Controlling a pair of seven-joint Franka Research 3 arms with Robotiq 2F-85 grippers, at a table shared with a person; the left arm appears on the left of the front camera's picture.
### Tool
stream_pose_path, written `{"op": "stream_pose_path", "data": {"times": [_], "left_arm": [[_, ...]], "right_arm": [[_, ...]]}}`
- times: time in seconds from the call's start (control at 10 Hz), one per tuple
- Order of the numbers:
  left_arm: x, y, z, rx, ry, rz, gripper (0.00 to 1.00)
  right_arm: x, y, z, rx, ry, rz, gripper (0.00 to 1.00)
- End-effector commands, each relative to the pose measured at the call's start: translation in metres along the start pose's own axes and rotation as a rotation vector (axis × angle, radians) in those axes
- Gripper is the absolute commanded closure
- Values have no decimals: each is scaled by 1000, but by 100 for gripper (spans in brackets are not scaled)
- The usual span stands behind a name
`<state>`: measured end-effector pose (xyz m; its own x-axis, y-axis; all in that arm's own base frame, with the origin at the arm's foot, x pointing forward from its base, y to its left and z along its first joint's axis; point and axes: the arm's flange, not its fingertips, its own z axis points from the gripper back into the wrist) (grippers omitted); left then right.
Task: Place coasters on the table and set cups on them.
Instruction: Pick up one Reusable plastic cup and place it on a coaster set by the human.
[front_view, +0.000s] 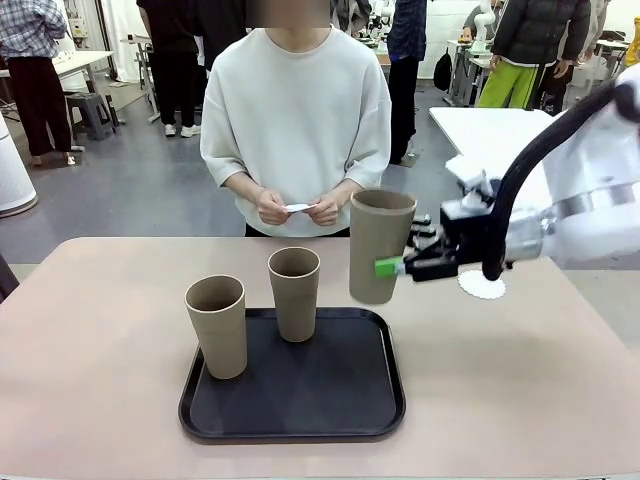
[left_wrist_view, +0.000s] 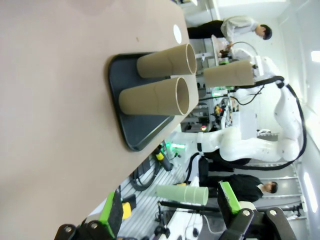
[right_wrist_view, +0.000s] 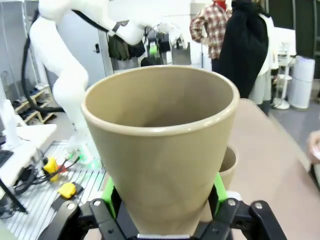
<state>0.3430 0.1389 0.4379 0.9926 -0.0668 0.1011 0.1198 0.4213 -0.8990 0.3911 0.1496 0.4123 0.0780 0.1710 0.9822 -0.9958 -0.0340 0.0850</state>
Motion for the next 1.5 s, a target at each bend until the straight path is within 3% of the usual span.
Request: {"op": "stream_pose_path", "data": {"times": [0.0, 0.1, 0.2, 0.3, 0.5, 0.6, 0.7, 0.8, 1.1, 1.4], "left_arm": [[-1, 0, 2, -12, 0, -15, 0], [-1, 0, 2, -12, 0, -15, 0], [-1, 0, 2, -12, 0, -15, 0], [-1, 0, 2, -12, 0, -15, 0], [-1, 0, 2, -12, 0, -15, 0], [-1, 0, 2, -12, 0, -15, 0], [-1, 0, 2, -12, 0, -15, 0], [-1, 0, 2, -12, 0, -15, 0], [-1, 0, 2, -12, 0, -15, 0], [-1, 0, 2, -12, 0, -15, 0]], "right_arm": [[25, 5, 11, -29, -4, 4, 65], [28, 3, 15, -47, 18, -9, 65], [25, 2, 14, -76, 109, -73, 65], [35, 6, 14, -36, -2, 20, 65], [35, 6, 14, -36, -2, 20, 65], [33, 4, 17, -52, 28, -1, 17], [28, -17, 30, -69, 23, 13, 17], [30, -43, 73, -139, 8, 54, 17], [39, -76, 160, -224, 56, 158, 17], [38, -100, 250, -251, 104, 117, 17]]}}
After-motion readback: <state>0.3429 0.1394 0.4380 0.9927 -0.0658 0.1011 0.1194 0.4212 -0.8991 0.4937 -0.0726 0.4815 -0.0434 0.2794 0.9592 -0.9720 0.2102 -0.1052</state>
